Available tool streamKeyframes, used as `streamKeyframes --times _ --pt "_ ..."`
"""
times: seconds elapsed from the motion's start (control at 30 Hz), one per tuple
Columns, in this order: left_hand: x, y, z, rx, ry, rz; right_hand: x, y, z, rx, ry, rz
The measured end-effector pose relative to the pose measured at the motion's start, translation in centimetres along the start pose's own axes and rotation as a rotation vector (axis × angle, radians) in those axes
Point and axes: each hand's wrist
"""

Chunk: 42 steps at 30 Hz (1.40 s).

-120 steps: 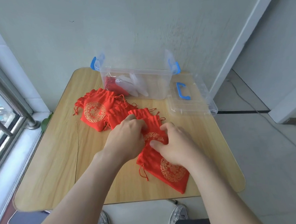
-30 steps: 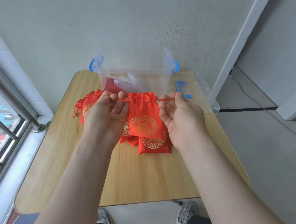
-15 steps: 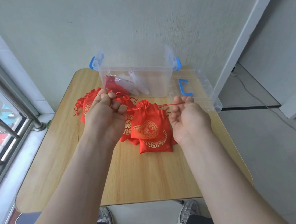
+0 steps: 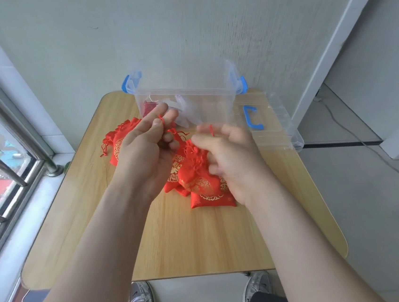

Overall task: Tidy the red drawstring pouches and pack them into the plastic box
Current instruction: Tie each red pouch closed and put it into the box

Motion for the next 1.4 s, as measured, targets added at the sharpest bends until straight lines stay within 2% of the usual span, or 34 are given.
streamKeyframes --times 0.1,0.2,0.3,0.4,0.53,0.67,0.83,0.97,1.07,1.17,1.27,1.4 --pt "-0.2 -0.2 -0.4 0.006 0.064 -0.008 -0.6 -0.3 -0.2 -0.19 0.203 -0.095" --pt "-0.5 -0.2 -0.5 0.107 0.077 -0.034 -0.8 -0.3 -0.3 -0.292 0.334 -0.065" --pt "-0.4 -0.2 -0.5 0.202 0.044 -0.045 -0.7 -0.1 -0.2 -0.189 0.236 0.0" --pt "-0.3 0.1 -0.7 0.246 0.016 0.039 -0.3 0.1 -0.1 -0.125 0.099 0.063" --pt "-0.3 0.6 -0.7 0.452 0.092 0.159 0.2 0.0 -0.3 -0.046 -0.03 0.135" --pt "-0.8 0.5 -1.0 0.488 0.125 0.13 0.6 0.2 -0.2 -0.026 -0.073 0.153" --pt "-1.0 0.1 -0.7 0.7 0.191 -0.025 0.8 0.7 -0.2 0.005 -0.016 0.17" --pt "-1.3 -0.1 -0.9 0.783 0.217 -0.217 0.8 1.1 -0.4 0.061 0.026 0.265" --pt "-1.0 0.0 -0.8 0.831 0.132 -0.404 1.3 1.3 -0.6 0.134 0.023 0.323" --pt "-0.5 0.2 -0.3 0.96 0.012 -0.534 1.9 1.4 -0.3 0.193 -0.06 0.289" --pt "-0.3 0.7 -0.4 0.999 0.003 -0.459 2.2 1.4 0.1 0.197 -0.113 0.231" --pt "-0.5 0.7 -1.0 0.784 0.046 -0.179 2.7 0.3 -0.1 0.082 -0.151 0.239"
Point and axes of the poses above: each hand's wrist, its own x-axis towards the middle knuckle, its own z-axis out of the back of the hand, y = z × x, and after that the axes turned 5 degrees about z, right-handed
